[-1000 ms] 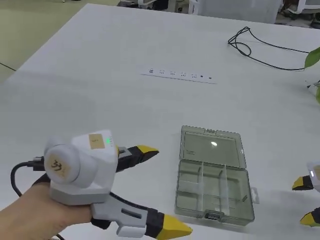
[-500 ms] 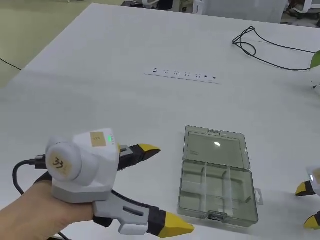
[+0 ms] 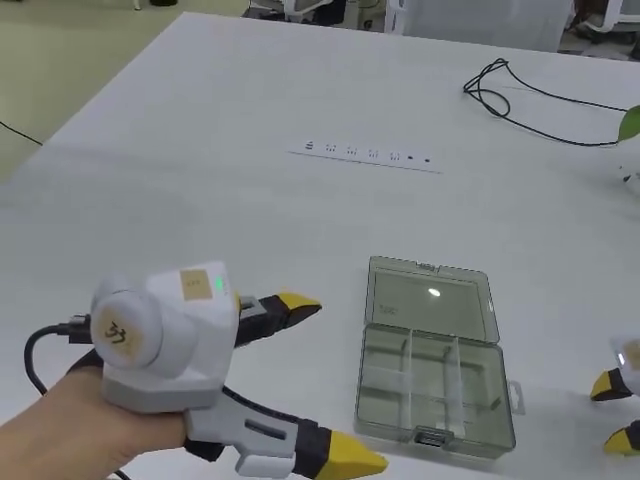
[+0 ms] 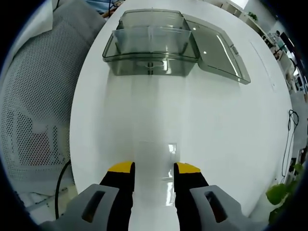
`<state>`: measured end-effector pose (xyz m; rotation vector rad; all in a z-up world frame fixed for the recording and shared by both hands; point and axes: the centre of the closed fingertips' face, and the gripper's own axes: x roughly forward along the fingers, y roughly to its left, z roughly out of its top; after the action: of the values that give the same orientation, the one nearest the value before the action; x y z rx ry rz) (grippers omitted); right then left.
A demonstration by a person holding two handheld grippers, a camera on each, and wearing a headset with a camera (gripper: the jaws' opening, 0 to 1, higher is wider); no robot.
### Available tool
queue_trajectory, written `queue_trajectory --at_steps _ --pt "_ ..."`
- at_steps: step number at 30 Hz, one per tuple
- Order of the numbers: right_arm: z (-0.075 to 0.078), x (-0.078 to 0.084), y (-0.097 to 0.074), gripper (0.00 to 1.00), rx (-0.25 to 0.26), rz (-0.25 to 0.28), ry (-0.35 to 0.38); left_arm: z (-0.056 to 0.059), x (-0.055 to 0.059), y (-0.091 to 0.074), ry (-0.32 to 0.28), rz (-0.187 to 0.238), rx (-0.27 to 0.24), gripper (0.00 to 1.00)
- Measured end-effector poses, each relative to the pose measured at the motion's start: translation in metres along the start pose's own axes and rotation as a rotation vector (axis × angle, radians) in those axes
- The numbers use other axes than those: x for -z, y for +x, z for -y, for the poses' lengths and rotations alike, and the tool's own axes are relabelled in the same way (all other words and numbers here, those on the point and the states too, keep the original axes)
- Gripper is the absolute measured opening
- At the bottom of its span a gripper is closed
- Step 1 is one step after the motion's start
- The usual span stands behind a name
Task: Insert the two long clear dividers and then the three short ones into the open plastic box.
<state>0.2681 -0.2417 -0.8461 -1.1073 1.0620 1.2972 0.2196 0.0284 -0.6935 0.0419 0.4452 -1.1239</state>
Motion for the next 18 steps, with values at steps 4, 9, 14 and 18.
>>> queue_trajectory --at_steps 4,9,14,18 --pt "0.001 0.001 0.001 0.33 -0.001 -0.006 0.001 0.001 0.000 0.000 0.001 -0.001 0.004 0.96" --pt "0.001 0.003 0.003 0.33 -0.002 -0.015 -0.008 0.002 -0.001 0.001 0.004 0.002 0.006 0.96" --pt "0.000 -0.004 -0.002 0.33 0.016 -0.001 -0.008 0.002 -0.003 0.001 0.009 0.002 0.007 0.96" --pt "0.003 -0.008 -0.004 0.33 0.043 0.019 -0.003 0.002 -0.005 0.001 0.016 0.004 0.010 0.96"
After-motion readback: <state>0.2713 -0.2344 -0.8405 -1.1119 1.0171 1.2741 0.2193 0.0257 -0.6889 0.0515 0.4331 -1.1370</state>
